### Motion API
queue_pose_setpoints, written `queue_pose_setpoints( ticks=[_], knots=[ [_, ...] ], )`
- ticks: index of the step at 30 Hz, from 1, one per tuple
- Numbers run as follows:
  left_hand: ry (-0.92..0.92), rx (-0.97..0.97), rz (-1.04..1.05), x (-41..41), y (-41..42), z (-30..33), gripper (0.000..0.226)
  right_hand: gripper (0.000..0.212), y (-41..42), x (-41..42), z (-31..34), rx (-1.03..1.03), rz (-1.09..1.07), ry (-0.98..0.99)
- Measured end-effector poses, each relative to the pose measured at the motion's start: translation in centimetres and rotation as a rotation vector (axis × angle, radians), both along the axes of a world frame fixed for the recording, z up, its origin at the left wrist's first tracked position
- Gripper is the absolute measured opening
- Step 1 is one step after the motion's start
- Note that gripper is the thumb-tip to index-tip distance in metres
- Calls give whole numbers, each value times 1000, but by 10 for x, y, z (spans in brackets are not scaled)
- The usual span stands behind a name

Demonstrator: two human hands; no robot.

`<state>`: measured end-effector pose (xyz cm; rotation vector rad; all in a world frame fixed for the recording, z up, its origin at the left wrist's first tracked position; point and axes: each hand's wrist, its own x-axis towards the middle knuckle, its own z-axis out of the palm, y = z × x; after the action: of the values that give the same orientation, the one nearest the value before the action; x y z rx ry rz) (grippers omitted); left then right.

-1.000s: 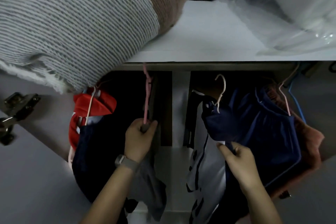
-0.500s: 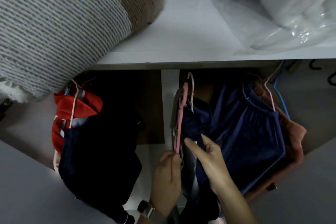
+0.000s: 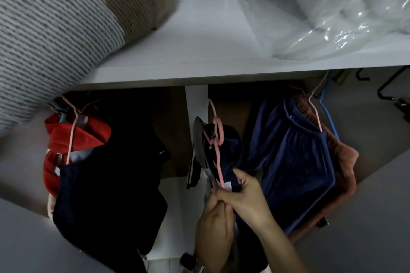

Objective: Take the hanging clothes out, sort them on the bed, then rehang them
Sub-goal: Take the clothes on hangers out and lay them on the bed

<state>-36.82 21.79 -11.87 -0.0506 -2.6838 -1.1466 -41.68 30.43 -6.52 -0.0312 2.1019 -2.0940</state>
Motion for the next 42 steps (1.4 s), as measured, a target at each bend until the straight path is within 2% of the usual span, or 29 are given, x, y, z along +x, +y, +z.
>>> queue_pose_setpoints(
  ticks=[3,7,9,12,14,16,17,19,21,23,24,26,28,31,32,34,35,36,38,40,42],
  knots=[
    [-11,2,-120,-2,0,-11,34,22,4,-2,-3,57,-8,4],
    [-90,321,-281,4,-4,-3,25,18,14,-7,-6,21,54,-34],
    [-82,357,-260,2,-15,3,20,15,23,-10,-9,42,101,-19],
    [70,123,-21,-16,-51,7,12,20,39,-10,-9,88,197,0],
    [154,-26,81,-36,-78,19,42,23,52,-11,-6,106,278,2],
    [193,-257,23,-59,-94,37,69,23,62,-11,1,118,357,17],
    [188,-372,-30,-69,-96,47,75,22,66,-11,5,127,392,29],
    [170,-485,-128,-86,-93,64,72,23,75,-10,16,167,459,42],
    [200,-469,-177,-97,-86,73,56,20,85,-8,29,174,506,38],
    [264,-467,-184,-103,-82,78,42,29,95,-6,41,193,529,33],
    [287,-471,-184,-104,-80,81,37,28,101,-5,46,185,516,41],
    [362,-462,-211,-103,-77,85,33,9,111,-2,53,191,452,91],
    [440,-428,-258,-101,-72,90,30,27,121,2,59,231,377,124],
    [487,-402,-305,-103,-61,100,29,24,141,13,66,274,282,169],
    [487,-406,-334,-103,-58,102,28,31,150,19,65,286,236,188],
    [420,-417,-399,-103,-53,104,31,48,163,38,61,306,119,216],
    [374,-414,-412,-102,-52,104,37,49,167,49,60,309,55,214],
    [335,-406,-415,-99,-50,103,44,43,169,61,58,313,2,208],
    [270,-384,-437,-90,-47,100,51,16,169,85,57,340,-78,195],
    [172,-324,-494,-74,-40,97,50,10,164,113,56,470,-186,191],
    [78,-274,-559,-59,-29,92,48,32,162,147,46,727,-366,163]
  ],
)
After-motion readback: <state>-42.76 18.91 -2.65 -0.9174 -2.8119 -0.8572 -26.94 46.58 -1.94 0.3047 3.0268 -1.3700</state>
